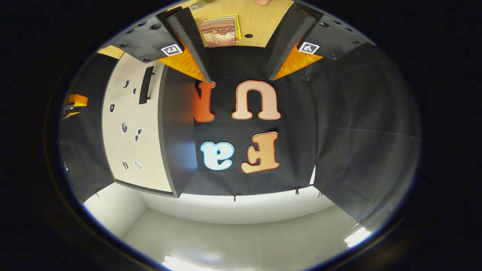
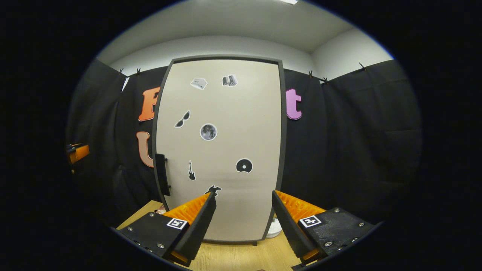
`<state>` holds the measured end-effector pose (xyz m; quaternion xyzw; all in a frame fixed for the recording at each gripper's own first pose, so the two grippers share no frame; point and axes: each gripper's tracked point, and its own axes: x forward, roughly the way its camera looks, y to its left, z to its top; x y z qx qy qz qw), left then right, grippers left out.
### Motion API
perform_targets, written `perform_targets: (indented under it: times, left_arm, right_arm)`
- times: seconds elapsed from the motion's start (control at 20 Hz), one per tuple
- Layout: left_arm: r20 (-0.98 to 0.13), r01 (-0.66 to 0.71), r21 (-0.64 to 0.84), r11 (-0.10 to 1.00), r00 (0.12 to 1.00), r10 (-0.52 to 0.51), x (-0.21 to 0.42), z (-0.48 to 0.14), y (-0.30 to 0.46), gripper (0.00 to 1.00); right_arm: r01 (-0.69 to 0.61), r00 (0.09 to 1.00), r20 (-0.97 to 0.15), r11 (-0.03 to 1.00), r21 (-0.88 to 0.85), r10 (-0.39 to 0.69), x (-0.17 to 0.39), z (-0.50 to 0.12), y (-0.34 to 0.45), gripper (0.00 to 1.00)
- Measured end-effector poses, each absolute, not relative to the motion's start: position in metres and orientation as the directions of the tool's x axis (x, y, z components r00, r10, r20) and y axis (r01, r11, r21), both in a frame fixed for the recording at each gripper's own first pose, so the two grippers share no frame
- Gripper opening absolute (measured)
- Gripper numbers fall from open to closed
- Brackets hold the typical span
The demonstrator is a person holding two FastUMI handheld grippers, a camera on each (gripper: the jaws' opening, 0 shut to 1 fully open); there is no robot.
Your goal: Open the cabinet door with the right hand, grasp the bottle in the cabinet with the left hand and place it on the coaster, then close the cabinet door with the right hand.
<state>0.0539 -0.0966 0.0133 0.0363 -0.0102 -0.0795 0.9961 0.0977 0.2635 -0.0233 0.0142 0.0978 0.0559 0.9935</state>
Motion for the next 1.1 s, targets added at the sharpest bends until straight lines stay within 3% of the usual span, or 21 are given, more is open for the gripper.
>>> perform_targets:
  times: [0.4, 0.55, 0.6, 0.7, 0.75, 0.8, 0.95, 1.1]
  left_arm:
    - [0.052, 0.156, 0.065, 0.986, 0.986, -0.160, 0.009, 0.050, -0.139, 0.96]
    - [0.076, 0.137, 0.057, 0.989, 0.987, -0.142, -0.007, 0.063, -0.150, 0.96]
    - [0.082, 0.131, 0.053, 0.990, 0.987, -0.135, -0.013, 0.067, -0.153, 0.96]
    - [0.090, 0.119, 0.042, 0.992, 0.988, -0.123, -0.023, 0.070, -0.160, 0.96]
    - [0.092, 0.113, 0.037, 0.993, 0.989, -0.116, -0.028, 0.072, -0.163, 0.96]
    - [0.094, 0.106, 0.033, 0.994, 0.990, -0.108, -0.032, 0.074, -0.167, 0.96]
    - [0.094, 0.085, 0.029, 0.996, 0.992, -0.087, -0.046, 0.076, -0.177, 0.96]
    - [0.090, 0.070, 0.023, 0.997, 0.993, -0.072, -0.056, 0.077, -0.186, 0.96]
  right_arm:
    - [-0.101, 0.984, -0.142, 0.994, 0.044, 0.107, 0.057, 0.025, 0.195, 0.92]
    - [-0.095, 0.986, -0.132, 0.994, 0.049, 0.101, 0.052, 0.028, 0.170, 0.93]
    - [-0.095, 0.986, -0.130, 0.994, 0.052, 0.102, 0.050, 0.027, 0.162, 0.97]
    - [-0.099, 0.986, -0.130, 0.994, 0.055, 0.105, 0.047, 0.025, 0.148, 0.93]
    - [-0.102, 0.986, -0.128, 0.993, 0.053, 0.108, 0.046, 0.025, 0.142, 0.97]
    - [-0.105, 0.986, -0.125, 0.993, 0.049, 0.111, 0.045, 0.024, 0.137, 0.92]
    - [-0.121, 0.986, -0.113, 0.992, 0.033, 0.124, 0.043, 0.022, 0.123, 0.97]
    - [-0.142, 0.983, -0.112, 0.989, 0.028, 0.144, 0.042, 0.019, 0.114, 0.93]
